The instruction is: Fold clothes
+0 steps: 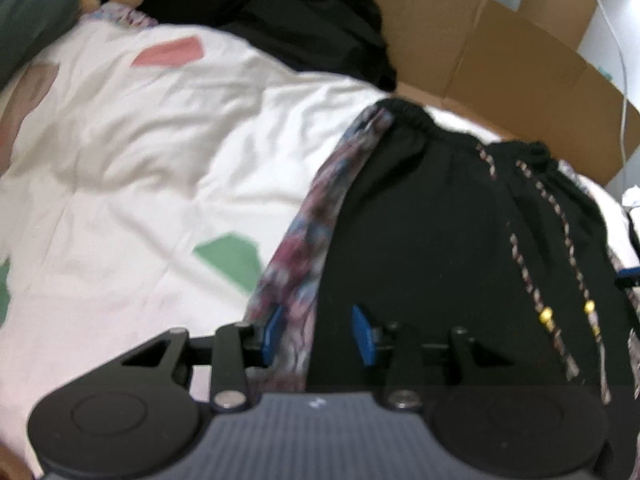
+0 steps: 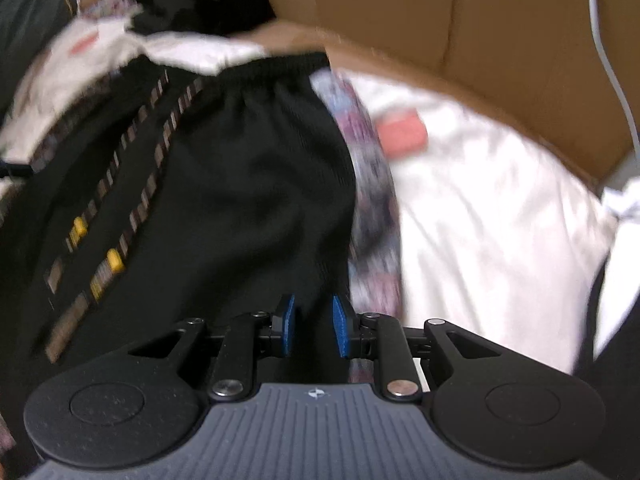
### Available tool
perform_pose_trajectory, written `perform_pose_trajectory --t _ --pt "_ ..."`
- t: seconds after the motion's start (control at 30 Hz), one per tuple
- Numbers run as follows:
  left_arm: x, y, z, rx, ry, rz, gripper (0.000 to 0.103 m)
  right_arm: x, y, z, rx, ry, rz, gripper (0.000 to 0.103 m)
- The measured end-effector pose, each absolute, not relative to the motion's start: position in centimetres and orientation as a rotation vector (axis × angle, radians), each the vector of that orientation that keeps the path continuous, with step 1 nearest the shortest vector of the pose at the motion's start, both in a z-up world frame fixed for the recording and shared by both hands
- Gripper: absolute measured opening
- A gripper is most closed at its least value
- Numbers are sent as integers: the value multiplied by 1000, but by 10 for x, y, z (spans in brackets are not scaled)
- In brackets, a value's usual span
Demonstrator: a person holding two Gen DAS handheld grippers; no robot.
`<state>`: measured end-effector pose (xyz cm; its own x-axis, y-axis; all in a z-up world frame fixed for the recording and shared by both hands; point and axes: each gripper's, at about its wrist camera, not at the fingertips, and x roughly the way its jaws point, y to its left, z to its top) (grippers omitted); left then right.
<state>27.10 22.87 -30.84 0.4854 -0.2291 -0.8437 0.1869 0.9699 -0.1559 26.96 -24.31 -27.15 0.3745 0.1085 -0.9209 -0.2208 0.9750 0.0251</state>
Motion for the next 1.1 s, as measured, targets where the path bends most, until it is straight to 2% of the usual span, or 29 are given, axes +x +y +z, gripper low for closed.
perform_pose_trajectory --t 0.07,0.53,0.93,1.1 --pt "265 233 -309 -44 1043 -255 46 258 -246 -274 -112 1179 211 23" --pt "219 244 -309 5 1108 -244 46 185 -267 -267 -131 1245 172 24" --pt "180 247 -296 -12 1094 -279 48 137 -274 -249 -124 1242 99 24" --pt "168 243 -288 3 1067 -299 55 125 -271 -245 -137 1240 89 24"
